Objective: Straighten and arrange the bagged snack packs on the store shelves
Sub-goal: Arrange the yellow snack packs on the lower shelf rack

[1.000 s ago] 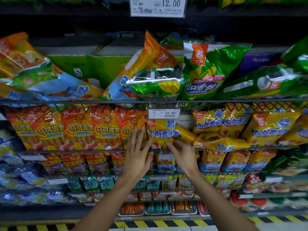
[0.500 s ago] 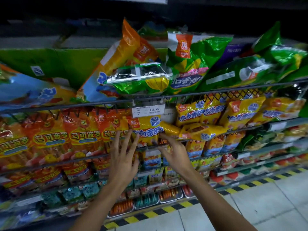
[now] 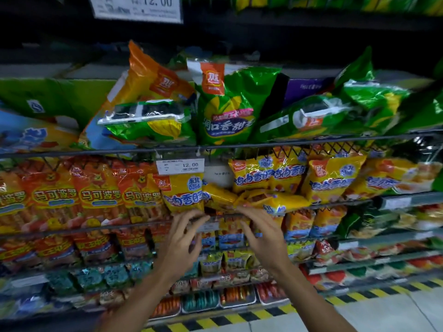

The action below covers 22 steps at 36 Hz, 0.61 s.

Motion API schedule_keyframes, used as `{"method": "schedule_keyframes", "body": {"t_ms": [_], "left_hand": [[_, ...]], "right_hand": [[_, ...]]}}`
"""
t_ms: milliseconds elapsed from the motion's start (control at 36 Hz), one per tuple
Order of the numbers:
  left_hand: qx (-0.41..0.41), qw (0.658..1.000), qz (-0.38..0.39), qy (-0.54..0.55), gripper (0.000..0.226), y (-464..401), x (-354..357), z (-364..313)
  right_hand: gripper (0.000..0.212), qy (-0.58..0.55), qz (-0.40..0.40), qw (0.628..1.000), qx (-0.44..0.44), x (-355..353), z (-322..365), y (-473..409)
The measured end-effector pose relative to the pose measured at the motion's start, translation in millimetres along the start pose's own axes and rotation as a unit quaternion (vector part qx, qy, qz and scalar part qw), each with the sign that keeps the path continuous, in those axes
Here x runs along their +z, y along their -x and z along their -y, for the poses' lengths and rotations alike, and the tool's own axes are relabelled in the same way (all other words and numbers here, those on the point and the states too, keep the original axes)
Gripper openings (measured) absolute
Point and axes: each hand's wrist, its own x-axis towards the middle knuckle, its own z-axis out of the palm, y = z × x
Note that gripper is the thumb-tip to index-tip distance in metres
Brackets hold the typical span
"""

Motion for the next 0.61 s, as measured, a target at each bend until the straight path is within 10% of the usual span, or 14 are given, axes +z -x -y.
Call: {"method": "schedule_keyframes", "body": {"t_ms": [194, 611], "left_hand": [[-0.120, 0.978, 0.136, 0.102, 0.053, -20.6, 38.2, -47.2], [-0.308, 0.909, 0.111, 0.257, 0.047, -55.7, 110.9, -97.4]], "right_hand": [[0.058, 0.081, -0.118, 0.989, -0.026, -52.9, -54.0, 14.4], [0.056, 0.123, 0.079, 0.989, 0.008, -90.8, -104.1, -13.4]]}}
